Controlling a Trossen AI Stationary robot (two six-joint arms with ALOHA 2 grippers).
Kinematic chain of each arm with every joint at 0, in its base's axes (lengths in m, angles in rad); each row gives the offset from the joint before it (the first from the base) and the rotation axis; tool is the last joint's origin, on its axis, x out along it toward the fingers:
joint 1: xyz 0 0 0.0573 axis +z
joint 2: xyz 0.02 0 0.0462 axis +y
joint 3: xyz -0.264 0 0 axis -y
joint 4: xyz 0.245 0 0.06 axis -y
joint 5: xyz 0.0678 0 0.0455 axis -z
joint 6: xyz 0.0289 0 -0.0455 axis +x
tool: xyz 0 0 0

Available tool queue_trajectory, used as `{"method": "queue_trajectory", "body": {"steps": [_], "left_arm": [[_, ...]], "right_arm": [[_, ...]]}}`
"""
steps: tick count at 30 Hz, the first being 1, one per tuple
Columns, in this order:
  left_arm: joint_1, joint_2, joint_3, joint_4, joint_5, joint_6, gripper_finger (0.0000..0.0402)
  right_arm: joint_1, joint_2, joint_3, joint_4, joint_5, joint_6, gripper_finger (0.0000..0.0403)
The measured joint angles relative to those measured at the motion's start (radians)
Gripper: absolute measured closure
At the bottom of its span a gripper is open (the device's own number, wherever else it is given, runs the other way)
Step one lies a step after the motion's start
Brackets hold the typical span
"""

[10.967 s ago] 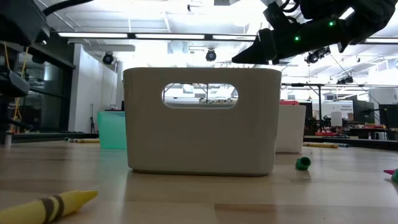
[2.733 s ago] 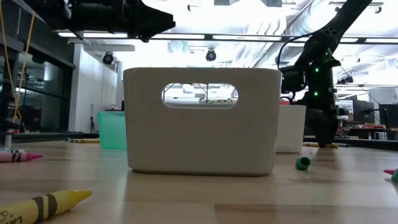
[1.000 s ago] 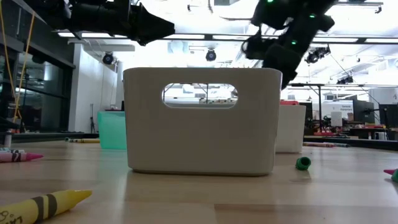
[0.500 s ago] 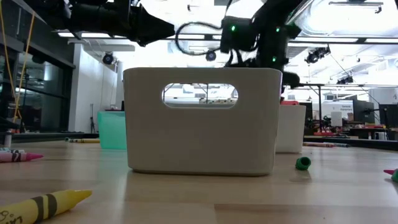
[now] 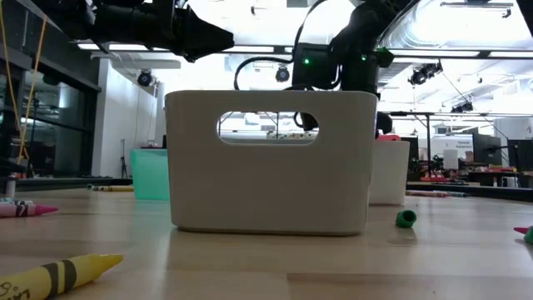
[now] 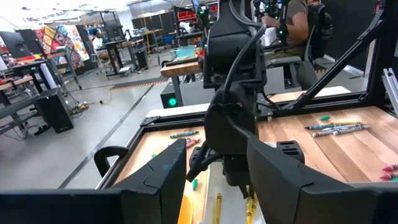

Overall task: Sort crayons
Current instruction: Put the yellow crayon into the white bin

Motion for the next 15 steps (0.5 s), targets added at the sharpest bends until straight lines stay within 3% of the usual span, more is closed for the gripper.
{"method": "queue_trajectory", "body": {"steps": [15], "left_arm": [[0.0, 0.0, 0.0, 0.0, 0.0, 0.0, 0.0243]], "right_arm": [[-0.003, 0.006, 0.0, 0.002, -0.012, 0.016, 0.0336]]}}
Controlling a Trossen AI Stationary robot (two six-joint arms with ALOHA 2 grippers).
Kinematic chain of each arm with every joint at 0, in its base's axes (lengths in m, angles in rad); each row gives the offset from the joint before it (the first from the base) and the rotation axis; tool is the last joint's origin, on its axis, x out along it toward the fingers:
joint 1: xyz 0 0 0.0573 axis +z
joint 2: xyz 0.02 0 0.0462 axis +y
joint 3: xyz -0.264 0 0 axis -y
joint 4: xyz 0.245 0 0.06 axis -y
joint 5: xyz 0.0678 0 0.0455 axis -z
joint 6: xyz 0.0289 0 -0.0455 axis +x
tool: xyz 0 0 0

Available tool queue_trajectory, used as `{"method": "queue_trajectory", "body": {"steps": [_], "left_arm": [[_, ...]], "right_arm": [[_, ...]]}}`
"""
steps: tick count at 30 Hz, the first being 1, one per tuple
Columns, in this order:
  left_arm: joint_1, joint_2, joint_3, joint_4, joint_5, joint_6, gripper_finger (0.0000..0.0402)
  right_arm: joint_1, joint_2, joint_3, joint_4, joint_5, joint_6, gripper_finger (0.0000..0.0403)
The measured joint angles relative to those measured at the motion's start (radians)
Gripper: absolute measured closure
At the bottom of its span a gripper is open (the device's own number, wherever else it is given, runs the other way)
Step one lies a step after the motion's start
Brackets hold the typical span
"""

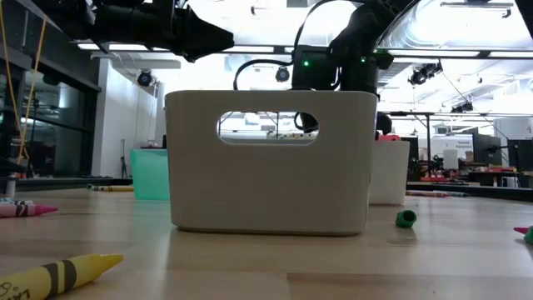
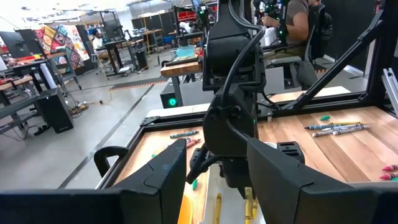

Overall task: Sort crayons
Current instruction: Put the yellow crayon into the white bin

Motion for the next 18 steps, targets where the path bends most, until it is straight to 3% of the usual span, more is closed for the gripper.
{"method": "queue_trajectory", "body": {"steps": [11, 18], "left_arm": [[0.0, 0.0, 0.0, 0.0, 0.0, 0.0, 0.0243], [0.0, 0.0, 0.0, 0.0, 0.0, 0.0, 0.0243]], "right_arm": [[0.001, -0.01, 0.0, -0.007, 0.002, 0.039, 0.0228], [0.001, -0.024, 0.111, -0.171, 0.001, 0.0, 0.0185]]}}
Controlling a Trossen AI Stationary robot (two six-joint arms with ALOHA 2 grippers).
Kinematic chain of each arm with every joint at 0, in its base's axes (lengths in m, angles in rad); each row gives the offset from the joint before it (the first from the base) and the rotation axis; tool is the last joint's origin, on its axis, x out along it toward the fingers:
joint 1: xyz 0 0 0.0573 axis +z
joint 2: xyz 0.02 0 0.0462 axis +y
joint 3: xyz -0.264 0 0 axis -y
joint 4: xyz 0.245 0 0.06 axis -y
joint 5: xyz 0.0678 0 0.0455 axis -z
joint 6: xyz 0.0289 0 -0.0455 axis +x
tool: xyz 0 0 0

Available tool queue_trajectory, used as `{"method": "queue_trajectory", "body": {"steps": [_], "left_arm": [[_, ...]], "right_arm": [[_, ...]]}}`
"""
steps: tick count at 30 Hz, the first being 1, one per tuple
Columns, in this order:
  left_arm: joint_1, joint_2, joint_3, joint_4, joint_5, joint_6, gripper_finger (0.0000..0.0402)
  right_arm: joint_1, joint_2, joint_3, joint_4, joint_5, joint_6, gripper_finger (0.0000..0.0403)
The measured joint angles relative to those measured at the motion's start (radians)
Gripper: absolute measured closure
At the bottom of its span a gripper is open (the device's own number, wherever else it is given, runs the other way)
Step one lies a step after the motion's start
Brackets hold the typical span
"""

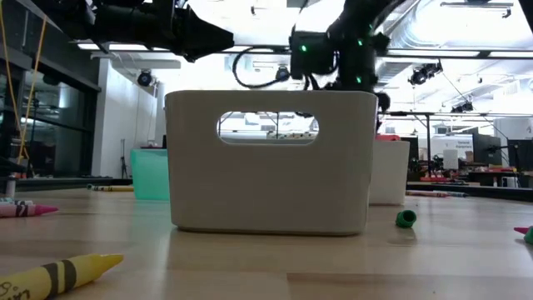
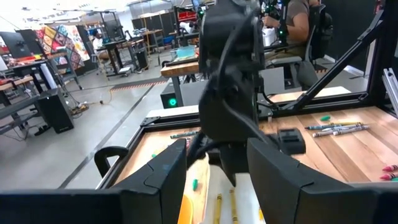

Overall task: Sort crayons
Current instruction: Put the yellow crayon into the white bin

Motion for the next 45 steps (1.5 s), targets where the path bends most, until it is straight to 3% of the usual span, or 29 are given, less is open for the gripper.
{"method": "queue_trajectory", "body": {"steps": [7, 12, 20, 29, 37, 45], "left_arm": [[0.0, 0.0, 0.0, -0.011, 0.0, 0.0, 0.0243], [0.0, 0.0, 0.0, -0.059, 0.0, 0.0, 0.0243], [0.0, 0.0, 0.0, -0.087, 0.0, -0.02, 0.0243], [0.0, 0.0, 0.0, -0.051, 0.0, -0.034, 0.0243], [0.0, 0.0, 0.0, -0.039, 0.0, -0.035, 0.0243], [-0.001, 0.0, 0.0, -0.041, 0.0, -0.048, 0.0243]], "right_arm": [[0.001, -0.016, 0.168, -0.163, 0.006, -0.007, 0.0183], [0.007, -0.113, 0.155, -0.183, 0.1, 0.003, 0.0183], [0.007, -0.431, -0.088, -0.109, 0.243, 0.153, 0.0183], [0.007, -0.758, -0.479, 0.174, 0.266, 0.315, 0.0183], [0.007, -0.823, -0.564, 0.225, 0.266, 0.331, 0.0183], [0.007, -0.819, -0.566, 0.429, 0.322, 0.199, 0.0183]]}}
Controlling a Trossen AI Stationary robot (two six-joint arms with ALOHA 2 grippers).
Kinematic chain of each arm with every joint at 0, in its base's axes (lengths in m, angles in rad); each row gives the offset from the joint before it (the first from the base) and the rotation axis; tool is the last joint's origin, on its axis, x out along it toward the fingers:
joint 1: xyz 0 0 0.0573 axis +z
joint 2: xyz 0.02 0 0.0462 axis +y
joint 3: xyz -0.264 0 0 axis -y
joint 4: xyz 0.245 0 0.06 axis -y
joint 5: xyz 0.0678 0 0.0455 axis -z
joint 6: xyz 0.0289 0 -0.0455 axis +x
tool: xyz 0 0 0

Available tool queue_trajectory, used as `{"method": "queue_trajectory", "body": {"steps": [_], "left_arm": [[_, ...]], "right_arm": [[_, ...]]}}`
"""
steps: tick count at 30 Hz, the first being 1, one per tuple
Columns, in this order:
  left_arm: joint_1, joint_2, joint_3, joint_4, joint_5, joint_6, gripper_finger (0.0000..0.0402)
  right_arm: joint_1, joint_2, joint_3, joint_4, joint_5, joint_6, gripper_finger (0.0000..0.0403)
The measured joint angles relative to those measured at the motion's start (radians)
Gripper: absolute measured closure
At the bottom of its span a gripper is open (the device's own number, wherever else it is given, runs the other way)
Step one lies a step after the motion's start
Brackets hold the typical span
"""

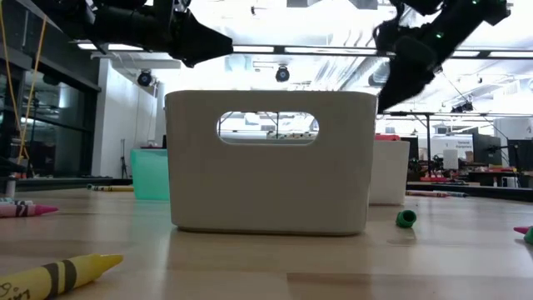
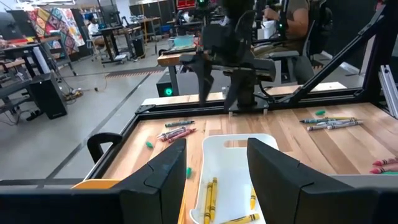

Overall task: Sort crayons
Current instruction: Put the yellow crayon into the white bin

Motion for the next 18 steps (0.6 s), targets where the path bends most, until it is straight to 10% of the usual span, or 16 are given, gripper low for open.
{"method": "queue_trajectory", "body": {"steps": [6, 18], "left_arm": [[-0.038, 0.0, 0.01, -0.034, 0.009, -0.159, 0.0243], [-0.569, 0.126, 0.422, -0.885, -0.287, -0.14, 0.0243]], "right_arm": [[-0.005, 0.001, -0.082, 0.374, 0.051, -0.13, 0.0183], [-0.022, 0.002, -0.367, 0.835, 0.172, -0.126, 0.0183]]}}
